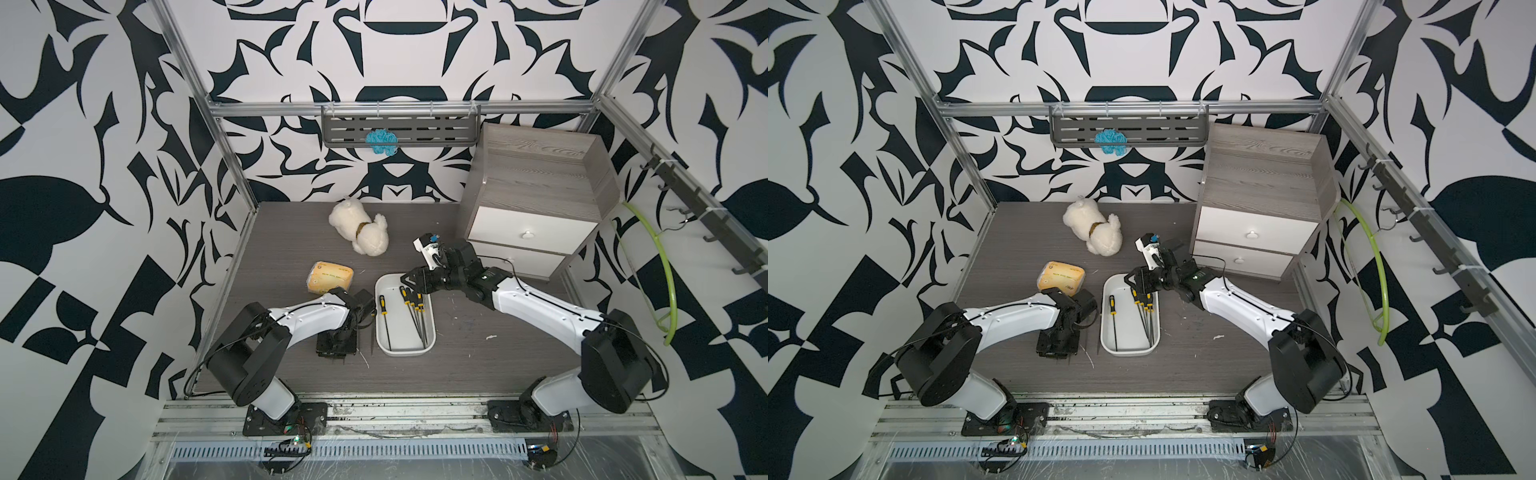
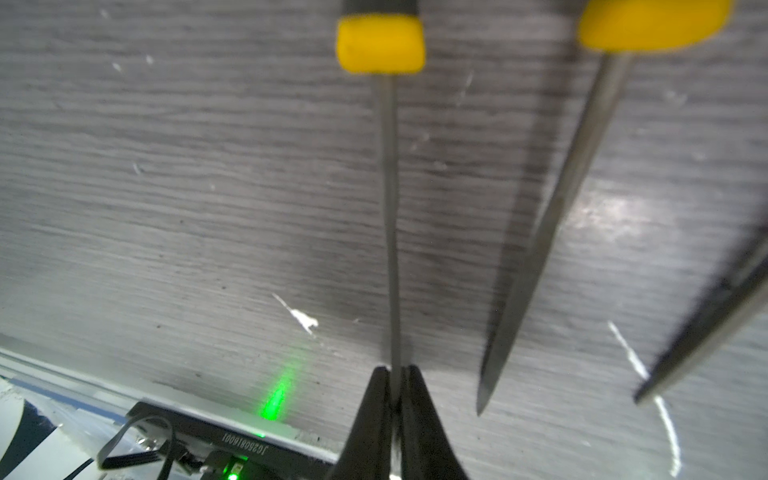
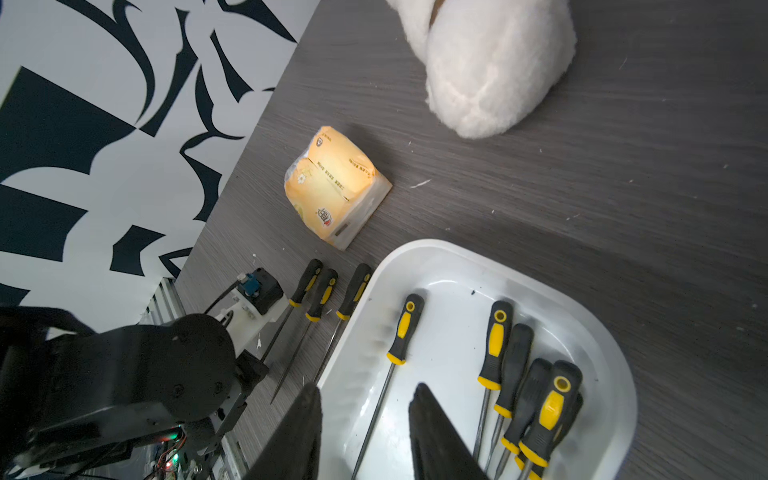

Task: Take the file tool out of the storage box
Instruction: Place the file tool at the center of the board.

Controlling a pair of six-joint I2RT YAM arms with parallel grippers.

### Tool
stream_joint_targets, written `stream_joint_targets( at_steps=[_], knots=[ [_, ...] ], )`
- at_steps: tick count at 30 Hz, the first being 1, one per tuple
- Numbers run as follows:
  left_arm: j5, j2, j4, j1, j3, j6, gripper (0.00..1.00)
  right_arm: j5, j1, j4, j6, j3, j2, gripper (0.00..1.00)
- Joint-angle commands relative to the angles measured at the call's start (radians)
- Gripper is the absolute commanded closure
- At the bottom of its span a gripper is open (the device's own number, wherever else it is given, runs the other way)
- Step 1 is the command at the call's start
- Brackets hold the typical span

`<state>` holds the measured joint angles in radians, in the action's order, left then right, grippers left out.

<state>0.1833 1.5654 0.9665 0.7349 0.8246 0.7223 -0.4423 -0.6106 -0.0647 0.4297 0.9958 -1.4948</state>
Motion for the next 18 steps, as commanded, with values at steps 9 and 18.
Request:
stream_joint_targets(
  at_steps=[9, 18],
  knots=[
    [0.004, 0.000, 0.029, -0.005, 0.010, -0.007, 0.83, -0.096, -0.052, -0.146, -0.022, 0.176, -0.176, 0.63],
    [0.096, -0.178, 0.098, 0.000, 0.130, 0.023, 0.58, 0.296, -0.214, -0.336, -0.073, 0.288, -0.302, 0.65]
  ],
)
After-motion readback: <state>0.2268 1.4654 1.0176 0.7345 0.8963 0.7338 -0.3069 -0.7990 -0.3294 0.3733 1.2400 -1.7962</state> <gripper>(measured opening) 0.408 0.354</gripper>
